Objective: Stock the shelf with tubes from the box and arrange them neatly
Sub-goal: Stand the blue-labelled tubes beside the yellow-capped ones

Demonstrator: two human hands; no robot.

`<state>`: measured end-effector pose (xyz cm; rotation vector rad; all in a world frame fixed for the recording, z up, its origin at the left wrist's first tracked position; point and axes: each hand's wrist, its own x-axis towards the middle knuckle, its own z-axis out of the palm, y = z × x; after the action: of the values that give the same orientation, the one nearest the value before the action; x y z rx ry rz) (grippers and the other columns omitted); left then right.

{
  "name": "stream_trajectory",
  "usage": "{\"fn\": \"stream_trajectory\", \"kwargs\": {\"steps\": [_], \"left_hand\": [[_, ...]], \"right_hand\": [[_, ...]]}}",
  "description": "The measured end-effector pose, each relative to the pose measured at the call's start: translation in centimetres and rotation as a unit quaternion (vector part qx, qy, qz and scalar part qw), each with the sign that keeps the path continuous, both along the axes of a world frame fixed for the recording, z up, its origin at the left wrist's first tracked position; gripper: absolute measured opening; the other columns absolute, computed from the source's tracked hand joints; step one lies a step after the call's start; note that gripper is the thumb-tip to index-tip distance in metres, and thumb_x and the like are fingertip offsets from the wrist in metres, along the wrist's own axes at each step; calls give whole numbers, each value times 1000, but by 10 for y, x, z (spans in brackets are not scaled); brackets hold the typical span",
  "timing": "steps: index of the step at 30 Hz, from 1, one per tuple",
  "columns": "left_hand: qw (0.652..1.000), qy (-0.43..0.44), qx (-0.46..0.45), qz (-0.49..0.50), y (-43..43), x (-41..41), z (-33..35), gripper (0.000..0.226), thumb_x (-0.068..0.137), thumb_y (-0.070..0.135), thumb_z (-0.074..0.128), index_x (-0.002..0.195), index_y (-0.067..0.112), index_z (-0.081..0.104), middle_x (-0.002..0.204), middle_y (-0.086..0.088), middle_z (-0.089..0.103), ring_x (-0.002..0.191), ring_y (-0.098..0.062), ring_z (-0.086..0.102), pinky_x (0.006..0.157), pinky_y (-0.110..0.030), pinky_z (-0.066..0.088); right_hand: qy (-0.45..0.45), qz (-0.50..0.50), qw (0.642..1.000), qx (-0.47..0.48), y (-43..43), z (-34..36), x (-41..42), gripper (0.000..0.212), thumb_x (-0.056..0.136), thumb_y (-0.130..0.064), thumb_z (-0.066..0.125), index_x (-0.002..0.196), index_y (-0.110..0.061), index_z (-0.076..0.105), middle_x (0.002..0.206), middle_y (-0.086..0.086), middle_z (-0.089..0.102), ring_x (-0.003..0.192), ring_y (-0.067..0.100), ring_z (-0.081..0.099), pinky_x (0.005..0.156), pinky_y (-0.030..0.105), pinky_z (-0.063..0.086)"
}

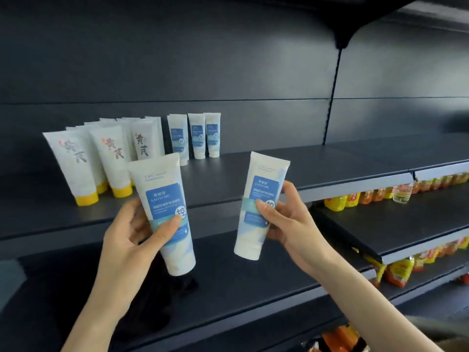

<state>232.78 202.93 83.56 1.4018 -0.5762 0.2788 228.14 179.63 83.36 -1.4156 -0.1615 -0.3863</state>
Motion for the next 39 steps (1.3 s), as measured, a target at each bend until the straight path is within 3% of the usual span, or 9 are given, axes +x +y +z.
{"fn": "stream_trajectory", "kwargs": {"steps": [5,14,20,25,28,31,35,39], "left_hand": [[998,-23,17,62,28,7,18,31,66,27,72,94,39,66,98,10,73,86,-3,69,67,-11,53],[994,-37,19,103,33,40,37,30,66,21,72,88,40,64,96,7,73,84,-6,70,62,-14,54],[990,-48,25,127,10,68,48,34,67,20,72,96,32,61,97,9,73,85,-5,70,63,-12,53],[987,-36,31,151,-5,92,49,43,67,20,72,107,24,57,101,9,72,93,-8,69,64,-12,53],[986,-27,30,163,-11,100,46,44,66,19,72,107,24,57,101,9,72,93,-8,69,64,-12,53],[984,-22,28,173,-11,106,43,43,66,15,72,106,22,58,101,7,73,92,-9,70,63,-12,53],[985,-13,28,172,-10,111,37,42,66,13,71,105,21,58,99,5,73,90,-10,70,63,-14,54],[986,-5,30,166,-10,117,37,45,64,15,71,107,19,58,100,6,72,91,-10,70,62,-14,54]], "right_hand": [[-16,21,1000,5,21,24,42,37,88,-20,61,121,-24,44,107,-2,71,94,19,70,65,32,58],[-73,8,997,-5,19,59,133,28,91,-8,60,111,-22,46,104,0,71,92,19,70,74,39,59],[-52,-49,993,-93,-3,66,223,24,92,-6,58,105,-22,45,118,7,63,105,23,63,70,26,52],[-1,-83,986,-143,-10,58,302,25,92,-4,57,109,-17,45,112,1,59,104,22,60,89,45,53],[13,-112,979,-172,-7,53,338,26,91,-5,58,115,-7,48,111,5,60,100,24,60,89,49,52],[11,-138,972,-192,-3,44,362,25,91,-6,58,115,-3,49,105,4,60,101,28,61,88,43,51],[-2,-155,969,-192,0,32,379,24,92,-6,57,114,-4,49,112,8,63,93,17,56,76,26,45],[-10,-158,967,-202,1,27,385,24,92,-9,58,114,-4,48,111,3,61,96,16,57,86,35,51]]}}
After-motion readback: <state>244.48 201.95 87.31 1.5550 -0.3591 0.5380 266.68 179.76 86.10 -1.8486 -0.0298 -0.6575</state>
